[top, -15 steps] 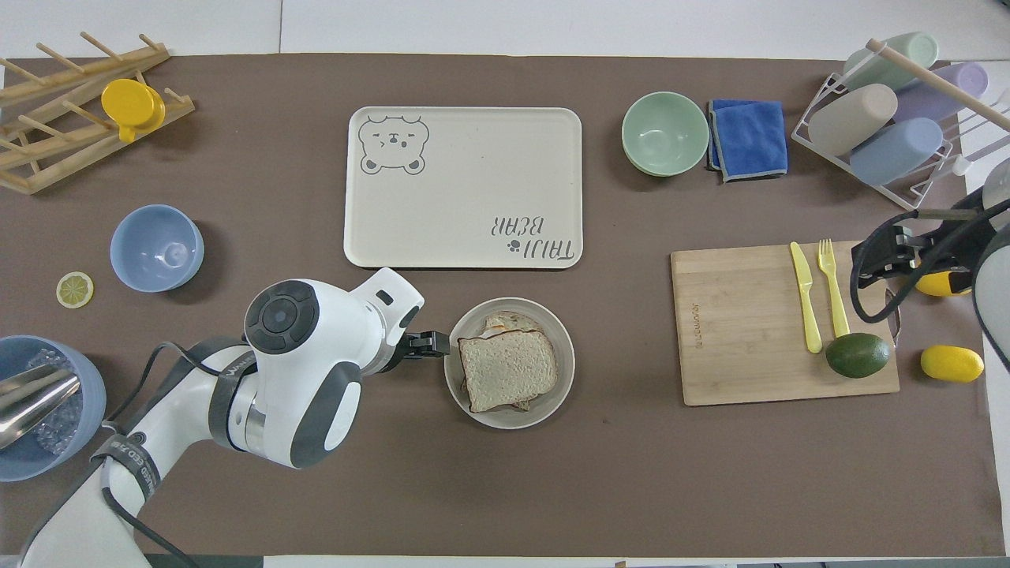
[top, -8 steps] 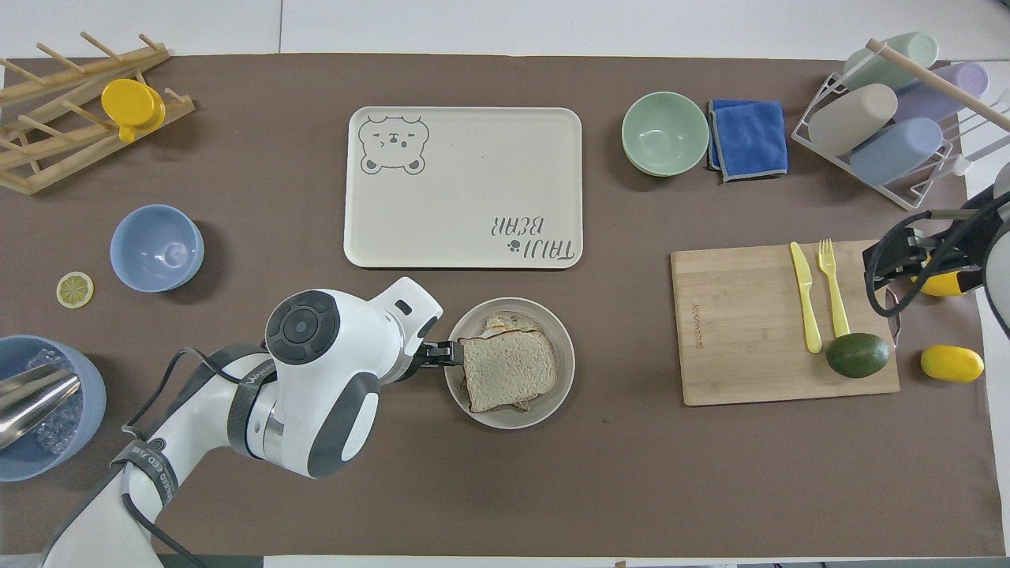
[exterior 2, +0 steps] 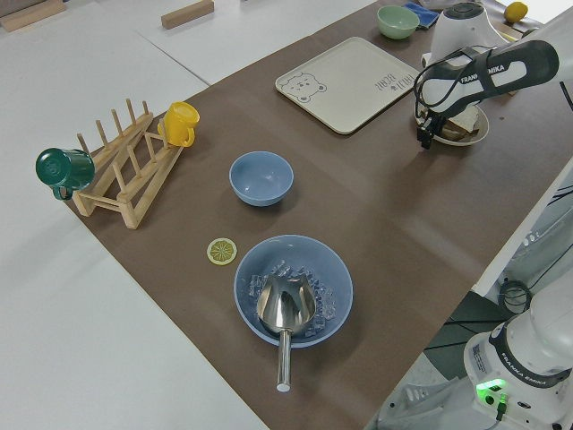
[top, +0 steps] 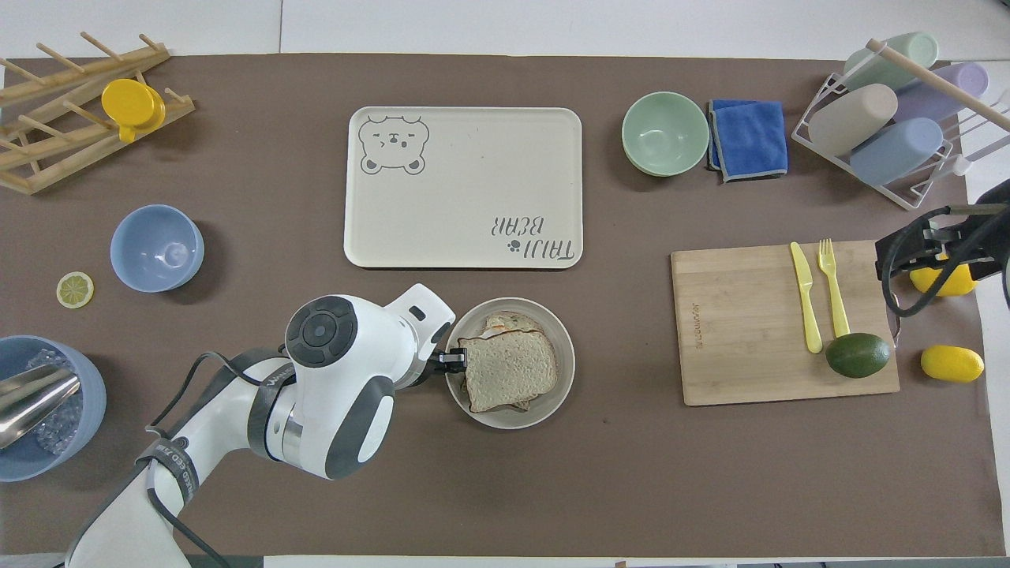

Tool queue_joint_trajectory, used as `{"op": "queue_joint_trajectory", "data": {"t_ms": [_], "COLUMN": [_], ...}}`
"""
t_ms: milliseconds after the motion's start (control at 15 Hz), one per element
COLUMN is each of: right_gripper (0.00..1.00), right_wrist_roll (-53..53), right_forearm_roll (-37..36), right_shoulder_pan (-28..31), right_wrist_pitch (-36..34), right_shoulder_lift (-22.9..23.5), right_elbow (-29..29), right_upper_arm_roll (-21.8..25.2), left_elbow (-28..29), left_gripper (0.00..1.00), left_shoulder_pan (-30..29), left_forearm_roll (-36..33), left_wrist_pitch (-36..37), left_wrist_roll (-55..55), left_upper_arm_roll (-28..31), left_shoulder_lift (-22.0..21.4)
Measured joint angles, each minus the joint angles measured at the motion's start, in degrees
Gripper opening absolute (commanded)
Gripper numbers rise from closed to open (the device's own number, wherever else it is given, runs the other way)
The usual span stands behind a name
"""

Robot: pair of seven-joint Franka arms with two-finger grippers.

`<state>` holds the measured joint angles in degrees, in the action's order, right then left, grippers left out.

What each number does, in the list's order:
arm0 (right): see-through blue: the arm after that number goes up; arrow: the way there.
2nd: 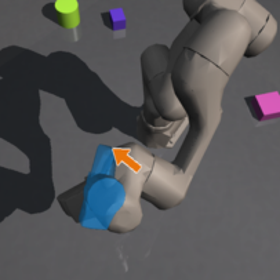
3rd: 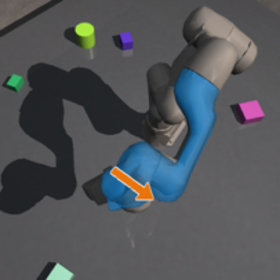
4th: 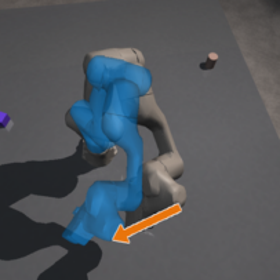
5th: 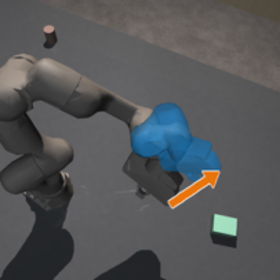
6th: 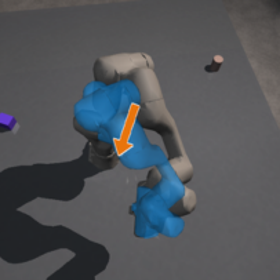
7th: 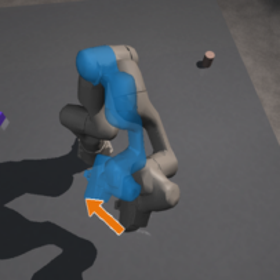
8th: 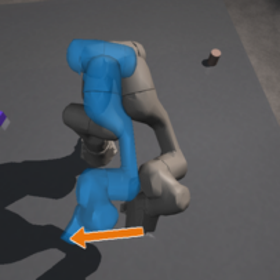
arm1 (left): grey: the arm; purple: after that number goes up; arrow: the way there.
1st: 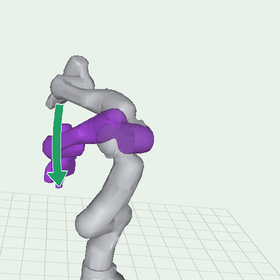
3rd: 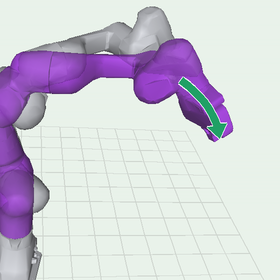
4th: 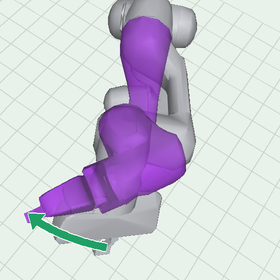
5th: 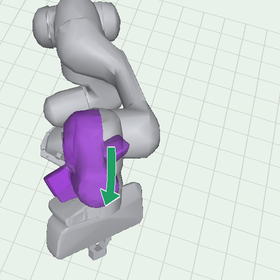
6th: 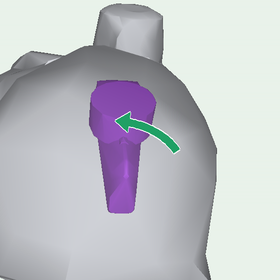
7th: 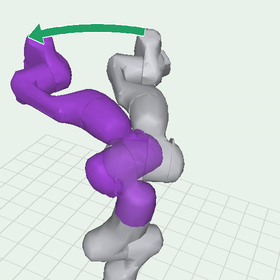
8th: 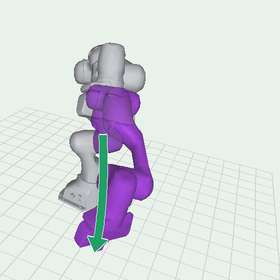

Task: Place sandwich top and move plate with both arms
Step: 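Grasp the plate rim with the left gripper while the right gripper returns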

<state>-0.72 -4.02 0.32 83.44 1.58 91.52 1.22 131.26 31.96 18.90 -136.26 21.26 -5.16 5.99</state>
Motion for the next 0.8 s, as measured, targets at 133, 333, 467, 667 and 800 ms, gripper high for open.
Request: {"op": "queue_joint_trajectory", "data": {"t_ms": [133,333,467,667,800], "right_gripper": [1.00,1.00,1.00,1.00,1.00], "right_wrist_roll": [0.28,1.00,1.21,0.70,0.08], "right_forearm_roll": [0.00,0.00,0.00,0.63,0.67], "right_shoulder_pan": [0.02,0.07,0.07,0.11,0.34], "right_wrist_pitch": [0.01,0.23,0.23,0.25,0.32], "right_shoulder_lift": [0.00,0.00,-0.01,-0.19,-0.36], "right_elbow": [0.00,0.00,-0.01,-0.08,-0.12], "right_upper_arm_roll": [0.53,1.05,1.07,1.11,1.19], "left_elbow": [0.00,-0.18,-0.38,-0.34,-0.37], "left_gripper": [0.23,0.00,0.00,0.00,0.00], "left_shoulder_pan": [0.06,0.12,0.17,0.16,0.08], "left_forearm_roll": [0.24,0.48,0.72,1.33,2.59], "left_wrist_pitch": [-0.12,-0.17,-0.10,-0.10,-0.10], "left_wrist_roll": [0.00,0.00,-0.01,-0.01,-0.01], "left_upper_arm_roll": [0.01,-0.03,-0.06,0.07,0.20], "left_shoulder_lift": [0.08,0.07,-0.31,-0.21,-0.21]}}
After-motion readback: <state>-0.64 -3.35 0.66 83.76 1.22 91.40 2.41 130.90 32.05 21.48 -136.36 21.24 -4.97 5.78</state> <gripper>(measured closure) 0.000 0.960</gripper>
